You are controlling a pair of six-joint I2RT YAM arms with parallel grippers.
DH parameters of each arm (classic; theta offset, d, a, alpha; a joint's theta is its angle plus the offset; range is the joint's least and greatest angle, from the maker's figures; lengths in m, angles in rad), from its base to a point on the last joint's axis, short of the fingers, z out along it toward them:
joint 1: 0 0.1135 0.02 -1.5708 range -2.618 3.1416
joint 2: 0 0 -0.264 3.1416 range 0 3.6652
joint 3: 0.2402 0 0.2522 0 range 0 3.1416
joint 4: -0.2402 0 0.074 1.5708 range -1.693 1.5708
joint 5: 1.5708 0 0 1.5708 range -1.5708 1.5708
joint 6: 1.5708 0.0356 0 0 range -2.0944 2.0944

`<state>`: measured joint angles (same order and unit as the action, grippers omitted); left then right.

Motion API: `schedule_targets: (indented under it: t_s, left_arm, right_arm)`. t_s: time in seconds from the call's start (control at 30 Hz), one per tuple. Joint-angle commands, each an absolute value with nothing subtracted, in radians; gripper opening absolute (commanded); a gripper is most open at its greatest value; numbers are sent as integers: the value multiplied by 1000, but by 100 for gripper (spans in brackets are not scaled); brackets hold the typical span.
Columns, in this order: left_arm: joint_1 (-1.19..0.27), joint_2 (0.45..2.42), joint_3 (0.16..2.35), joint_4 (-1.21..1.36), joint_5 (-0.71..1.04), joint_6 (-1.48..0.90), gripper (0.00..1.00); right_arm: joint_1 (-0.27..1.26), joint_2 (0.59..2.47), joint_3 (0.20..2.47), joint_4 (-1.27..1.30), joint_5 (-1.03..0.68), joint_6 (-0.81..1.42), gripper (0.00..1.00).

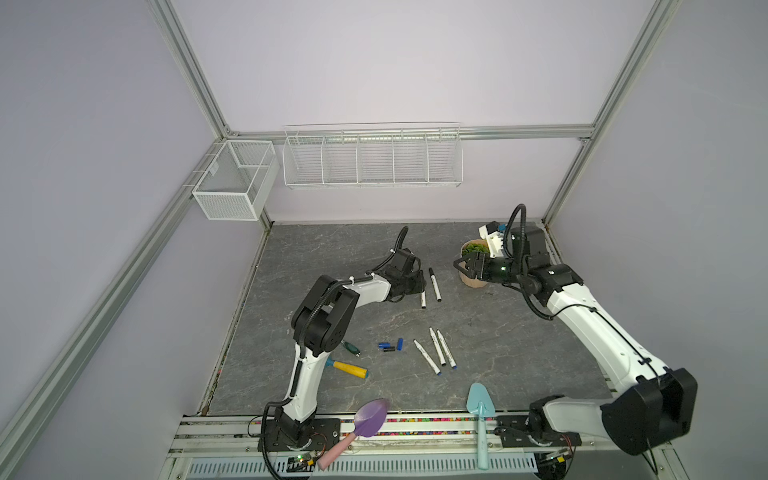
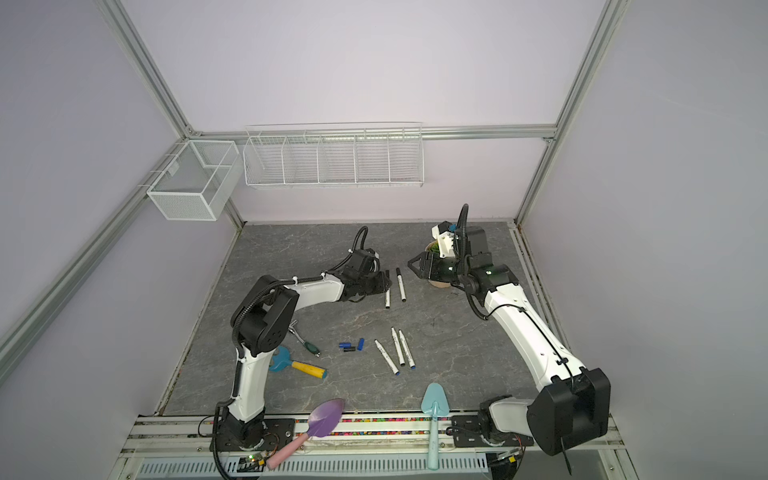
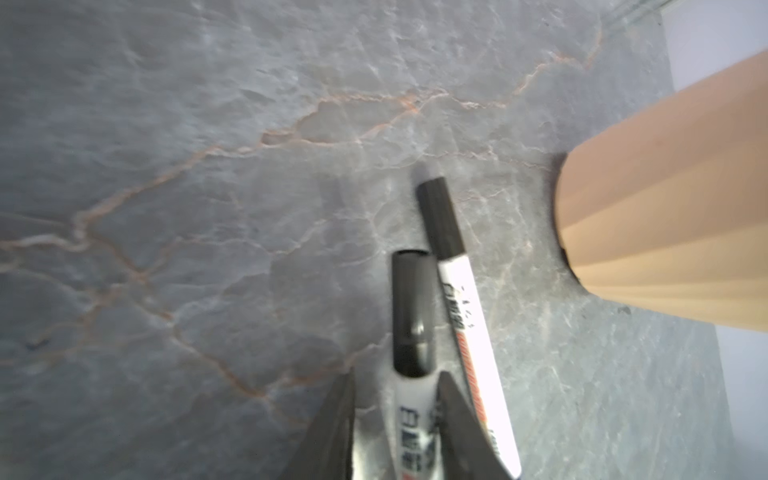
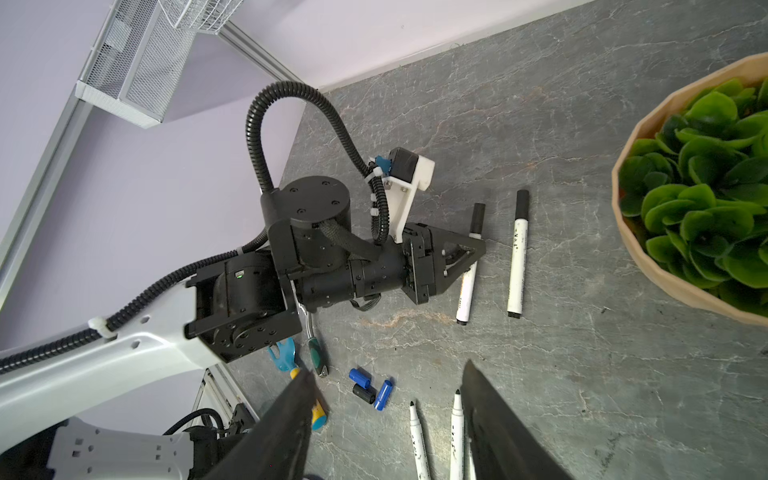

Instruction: Insert the pens into the pen caps

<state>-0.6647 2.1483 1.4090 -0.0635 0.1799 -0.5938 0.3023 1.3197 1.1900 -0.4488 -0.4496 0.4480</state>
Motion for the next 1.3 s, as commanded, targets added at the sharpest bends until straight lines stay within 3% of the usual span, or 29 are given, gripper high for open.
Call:
schedule_targets:
  t_s: [0.0, 0.13, 0.3, 0.43, 0.83, 0.93, 1.0, 1.1, 1.27]
  left_arm:
    - [-660, 2165, 1469, -170, 164, -544, 28]
    - [-659, 2187, 1521, -251, 130, -520, 22]
    - [-659, 2200, 1558, -301, 104, -512, 6]
    - [-659, 2210, 1590, -327, 116, -530, 6]
    - [-658, 2222, 1620, -307, 199, -546, 49]
    - [-647, 2208, 1595, -263, 228, -564, 49]
    - [-636, 2201, 1572, -216, 293, -569, 41]
    - [-613, 2192, 1556, -186, 378, -587, 49]
    - [-589, 2129, 1489, -127, 413, -544, 52]
  right_arm:
    - [298, 1331, 1197, -465, -468, 434, 60]
    - [298, 1335, 1198, -465, -469, 437, 59]
    - [298, 1337, 1200, -466, -472, 439, 59]
    - [299, 1339, 1199, -468, -472, 439, 59]
    - [299, 1342, 1204, -472, -476, 441, 59]
    - [300, 1343, 1203, -474, -478, 439, 59]
    - [301, 1354, 1204, -482, -476, 438, 59]
    - [305, 1384, 1210, -501, -469, 443, 59]
    - [307, 1402, 1216, -504, -460, 442, 58]
